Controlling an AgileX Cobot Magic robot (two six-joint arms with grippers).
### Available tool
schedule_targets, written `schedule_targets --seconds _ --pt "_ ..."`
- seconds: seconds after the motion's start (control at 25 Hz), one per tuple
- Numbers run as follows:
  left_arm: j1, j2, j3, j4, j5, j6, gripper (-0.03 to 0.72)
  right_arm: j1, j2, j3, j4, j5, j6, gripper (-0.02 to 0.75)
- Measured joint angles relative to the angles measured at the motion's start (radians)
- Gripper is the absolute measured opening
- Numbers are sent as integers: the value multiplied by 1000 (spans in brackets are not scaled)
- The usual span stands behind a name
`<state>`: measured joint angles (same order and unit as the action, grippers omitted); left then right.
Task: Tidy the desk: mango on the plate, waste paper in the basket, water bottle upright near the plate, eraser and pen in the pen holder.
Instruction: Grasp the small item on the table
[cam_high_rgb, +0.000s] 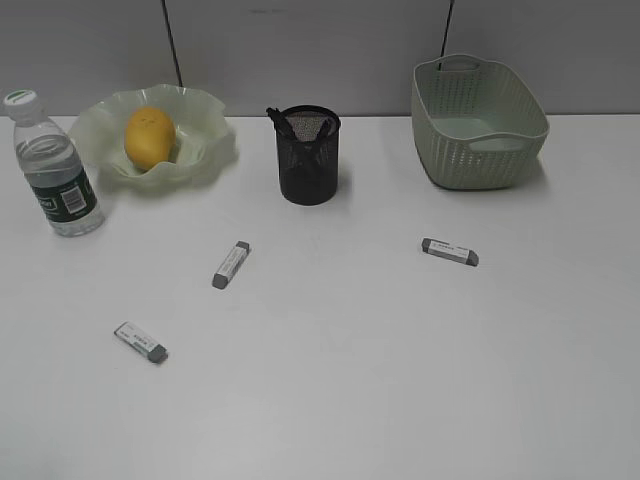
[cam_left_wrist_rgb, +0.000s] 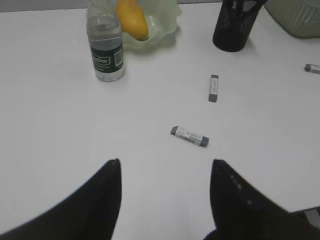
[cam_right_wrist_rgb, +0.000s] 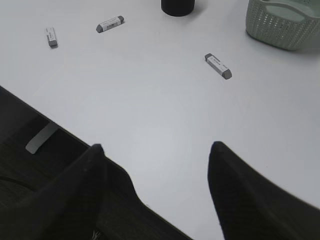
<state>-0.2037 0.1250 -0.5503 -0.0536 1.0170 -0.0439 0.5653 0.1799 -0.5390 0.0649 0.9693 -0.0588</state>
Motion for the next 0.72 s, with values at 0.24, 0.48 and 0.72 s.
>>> schedule_targets --seconds 0.24,0.48,0.72 --pt "0 295 -50 -93 -55 0 435 0 0 3 0 -18 0 499" --pt "0 734 -107 -209 -65 -2 435 0 0 4 0 -24 0 495" --pt "0 1069 -203 -260 -95 -92 435 0 0 7 -1 -27 2 495"
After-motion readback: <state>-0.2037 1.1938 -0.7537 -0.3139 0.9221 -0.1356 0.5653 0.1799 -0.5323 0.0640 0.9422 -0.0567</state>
